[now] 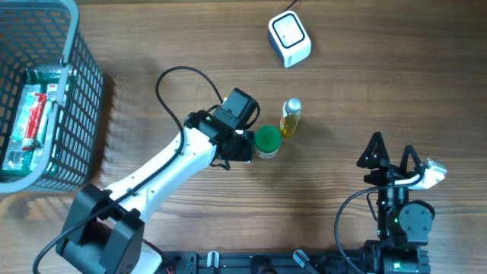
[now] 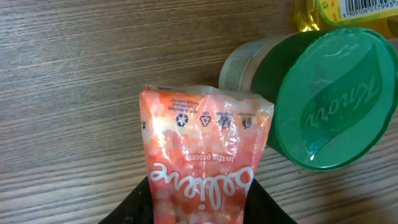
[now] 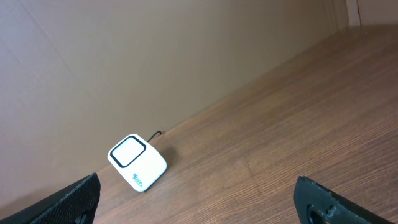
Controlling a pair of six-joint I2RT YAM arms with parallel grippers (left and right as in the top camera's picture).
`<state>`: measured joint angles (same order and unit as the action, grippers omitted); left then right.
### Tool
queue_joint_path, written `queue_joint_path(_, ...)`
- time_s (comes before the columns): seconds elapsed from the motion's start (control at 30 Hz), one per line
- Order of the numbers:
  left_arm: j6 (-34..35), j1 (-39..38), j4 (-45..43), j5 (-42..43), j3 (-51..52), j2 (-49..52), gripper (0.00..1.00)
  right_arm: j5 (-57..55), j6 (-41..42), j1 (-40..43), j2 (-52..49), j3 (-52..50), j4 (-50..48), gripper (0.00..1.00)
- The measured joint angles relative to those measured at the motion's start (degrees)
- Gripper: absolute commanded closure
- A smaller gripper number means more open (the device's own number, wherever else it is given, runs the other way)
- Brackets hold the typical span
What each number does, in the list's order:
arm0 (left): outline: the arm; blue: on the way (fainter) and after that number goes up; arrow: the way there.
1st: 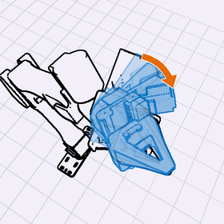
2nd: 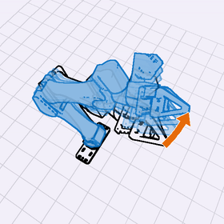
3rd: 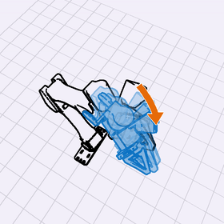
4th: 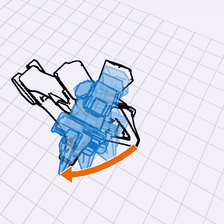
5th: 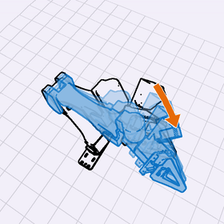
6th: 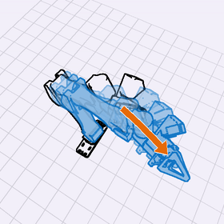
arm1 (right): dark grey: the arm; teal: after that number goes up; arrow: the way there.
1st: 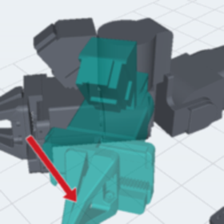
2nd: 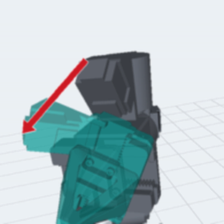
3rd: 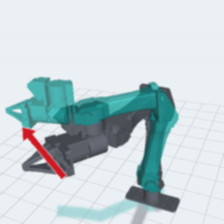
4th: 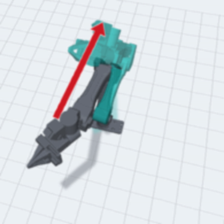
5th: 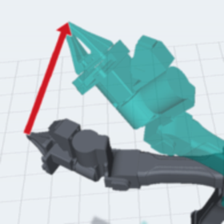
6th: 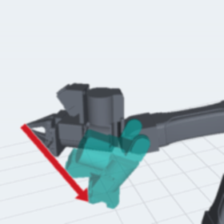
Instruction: Scan the item barcode
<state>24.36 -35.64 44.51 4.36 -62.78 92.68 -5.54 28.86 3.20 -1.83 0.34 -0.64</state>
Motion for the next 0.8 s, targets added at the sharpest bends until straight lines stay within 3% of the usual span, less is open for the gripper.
queue_joint_path(0.37, 5.3, 0.0, -0.5, -7.6, 0.3, 0.1, 0.69, 0.0, 0.0, 0.0, 0.0, 0.0, 0.0, 0.00)
queue_joint_path(0.8, 8.1, 0.0, -1.6, -9.1, 1.6, 4.3, 0.71, 0.0, 0.0, 0.0, 0.0, 0.0, 0.0, 0.00)
